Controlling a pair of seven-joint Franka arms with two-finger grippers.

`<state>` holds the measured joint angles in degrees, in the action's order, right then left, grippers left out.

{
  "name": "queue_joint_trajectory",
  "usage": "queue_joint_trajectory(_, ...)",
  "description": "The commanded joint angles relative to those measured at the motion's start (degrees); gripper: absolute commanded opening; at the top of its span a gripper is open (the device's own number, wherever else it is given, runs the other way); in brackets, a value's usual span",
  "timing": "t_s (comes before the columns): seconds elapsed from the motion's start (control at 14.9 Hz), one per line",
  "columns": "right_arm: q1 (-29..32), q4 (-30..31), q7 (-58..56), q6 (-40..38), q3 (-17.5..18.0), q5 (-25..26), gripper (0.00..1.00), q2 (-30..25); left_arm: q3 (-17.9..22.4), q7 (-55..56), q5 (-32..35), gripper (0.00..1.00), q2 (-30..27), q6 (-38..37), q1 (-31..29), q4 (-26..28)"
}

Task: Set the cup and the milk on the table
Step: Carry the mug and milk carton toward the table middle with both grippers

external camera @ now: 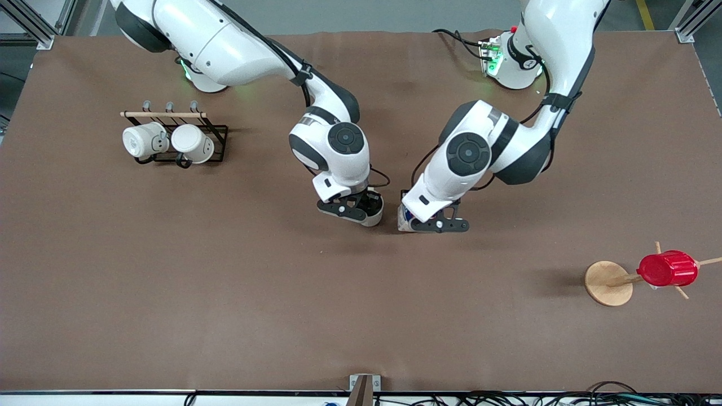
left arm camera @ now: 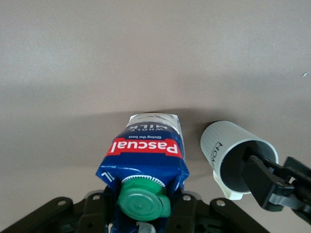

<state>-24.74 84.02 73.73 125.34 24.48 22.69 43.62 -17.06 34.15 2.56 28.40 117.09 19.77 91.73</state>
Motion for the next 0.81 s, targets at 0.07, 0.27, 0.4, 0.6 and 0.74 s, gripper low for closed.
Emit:
queue_joint_trajectory(0.07,4.69,0.79,-0.94,-11.41,1.01,1.21,1.00,-9.06,-0.07,3.20,2.89,0.23,-0.36,0.59,2.02,-1.64)
queue_joint_trajectory(0.27,8.91,1.14,-5.95,-16.26,0.92,0.86,1.00,-14.68,-0.16,3.12,3.33,0.24,-0.36,0.60,2.02,-1.12)
queue_joint_trajectory(0.4,12.16,1.05,-9.46,-20.03,0.57,0.69,1.00,-19.07,-0.16,2.51,3.33,0.27,0.34,0.60,2.37,-0.68)
queue_joint_trajectory(0.6,14.90,0.88,-17.71,-23.73,-3.10,-0.27,1.00,-24.97,-0.25,1.80,3.24,1.00,0.52,0.16,2.46,-0.41)
queue_joint_trajectory(0.74,14.81,0.97,-24.74,-24.18,-9.24,-4.65,1.00,-29.10,-0.25,1.10,3.24,1.00,-0.18,-0.19,2.20,-0.41)
